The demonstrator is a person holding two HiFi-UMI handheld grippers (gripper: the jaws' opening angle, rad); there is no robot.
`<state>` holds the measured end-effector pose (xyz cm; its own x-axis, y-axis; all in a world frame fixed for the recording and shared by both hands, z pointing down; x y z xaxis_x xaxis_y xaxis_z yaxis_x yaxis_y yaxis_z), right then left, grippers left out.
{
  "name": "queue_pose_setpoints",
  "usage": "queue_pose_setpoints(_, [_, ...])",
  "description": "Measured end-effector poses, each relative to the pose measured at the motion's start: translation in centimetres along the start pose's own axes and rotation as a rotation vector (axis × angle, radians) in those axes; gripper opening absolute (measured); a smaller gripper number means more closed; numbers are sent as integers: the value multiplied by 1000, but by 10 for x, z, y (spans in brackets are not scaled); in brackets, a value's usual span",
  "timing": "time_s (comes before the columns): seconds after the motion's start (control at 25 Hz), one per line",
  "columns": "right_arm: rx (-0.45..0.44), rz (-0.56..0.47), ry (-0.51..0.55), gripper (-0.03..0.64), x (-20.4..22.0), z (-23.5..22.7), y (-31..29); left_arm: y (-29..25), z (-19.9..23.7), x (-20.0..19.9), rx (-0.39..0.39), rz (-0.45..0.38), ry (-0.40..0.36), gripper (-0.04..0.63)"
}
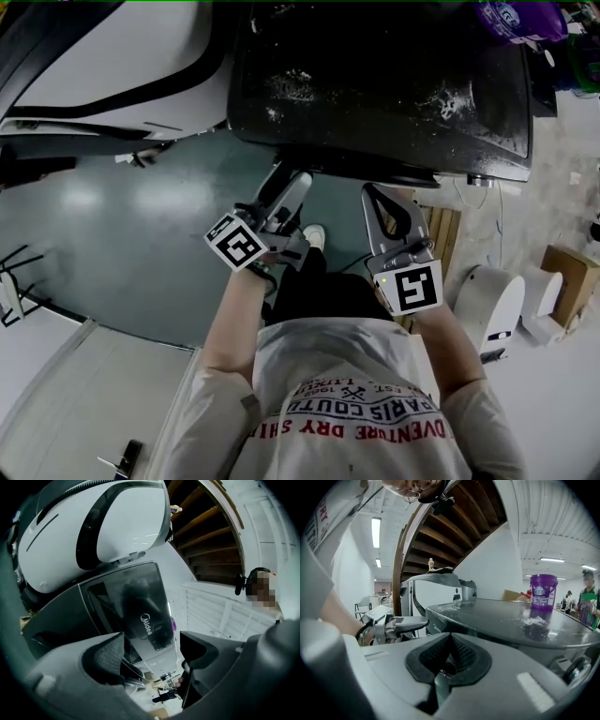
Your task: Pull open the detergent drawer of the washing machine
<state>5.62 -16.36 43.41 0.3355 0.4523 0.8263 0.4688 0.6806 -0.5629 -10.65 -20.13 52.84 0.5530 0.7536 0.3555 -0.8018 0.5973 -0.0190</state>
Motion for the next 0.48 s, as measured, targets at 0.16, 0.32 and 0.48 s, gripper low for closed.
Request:
queue_pose_setpoints(0.16, [-9,9,-10,2,9,1,-11,-11,11,-2,42,-8,8,394])
queue_pose_setpoints(0.32, [-10,17,-11,2,17,1,-19,-21,15,-6,95,-32,18,394])
queue_pose_setpoints(0.48, [-1,25,-21,2,24,-1,-23,-28,20,-10,131,-66,54,394])
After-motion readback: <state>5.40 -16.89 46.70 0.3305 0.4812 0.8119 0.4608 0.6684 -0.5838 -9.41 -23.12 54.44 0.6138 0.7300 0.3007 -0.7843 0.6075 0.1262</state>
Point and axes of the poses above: the fingertips, and each gripper's own axes: y backward along the fingers, z to its left, x out of its underside, the point moved 6 cm from there along y, backward along the fingers, and after that the axes turned 15 degrees about z, right-handed, at the moved point
